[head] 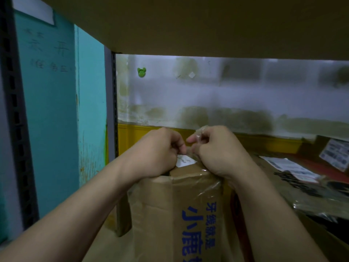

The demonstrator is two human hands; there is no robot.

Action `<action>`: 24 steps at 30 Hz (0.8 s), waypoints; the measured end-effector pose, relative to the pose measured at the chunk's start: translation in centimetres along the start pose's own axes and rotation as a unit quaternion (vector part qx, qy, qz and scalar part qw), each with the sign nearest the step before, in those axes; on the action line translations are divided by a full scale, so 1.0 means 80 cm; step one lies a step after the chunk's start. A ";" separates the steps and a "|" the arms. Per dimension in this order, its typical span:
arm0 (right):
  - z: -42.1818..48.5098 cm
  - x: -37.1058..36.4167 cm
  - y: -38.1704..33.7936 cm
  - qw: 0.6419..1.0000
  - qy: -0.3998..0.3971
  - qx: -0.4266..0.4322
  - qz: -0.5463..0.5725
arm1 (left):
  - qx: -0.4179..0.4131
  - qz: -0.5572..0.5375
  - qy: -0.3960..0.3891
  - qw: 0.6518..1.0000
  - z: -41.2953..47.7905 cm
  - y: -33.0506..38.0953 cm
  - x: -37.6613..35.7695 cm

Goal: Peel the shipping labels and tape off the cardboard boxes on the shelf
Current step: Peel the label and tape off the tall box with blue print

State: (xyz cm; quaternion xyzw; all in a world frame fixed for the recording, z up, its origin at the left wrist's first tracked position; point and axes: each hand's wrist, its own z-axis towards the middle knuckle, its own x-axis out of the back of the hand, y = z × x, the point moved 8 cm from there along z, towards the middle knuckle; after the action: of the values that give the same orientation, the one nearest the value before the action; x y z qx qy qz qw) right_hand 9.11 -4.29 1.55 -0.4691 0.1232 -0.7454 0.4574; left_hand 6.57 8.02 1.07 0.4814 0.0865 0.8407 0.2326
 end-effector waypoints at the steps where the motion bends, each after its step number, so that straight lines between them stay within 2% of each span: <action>1: 0.000 0.000 0.002 1.000 0.005 -0.003 0.002 | 0.000 0.003 -0.006 1.000 0.001 0.001 -0.002; 9: -0.008 0.000 0.012 0.999 0.003 -0.026 -0.026 | -0.008 0.030 -0.023 0.999 0.002 0.014 -0.007; 20: -0.010 -0.004 0.024 0.999 -0.002 -0.044 0.012 | -0.024 -0.016 -0.035 0.999 -0.003 0.013 -0.008; 24: -0.010 -0.007 0.026 0.999 -0.007 -0.045 0.020 | -0.026 0.007 -0.025 0.999 -0.006 0.017 -0.006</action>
State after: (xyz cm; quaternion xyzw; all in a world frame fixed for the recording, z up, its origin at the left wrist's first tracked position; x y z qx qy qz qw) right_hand 9.69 -5.22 -0.46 -0.4916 0.1634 -0.7264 0.4516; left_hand 5.93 6.64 0.99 0.4965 0.0551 0.8321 0.2411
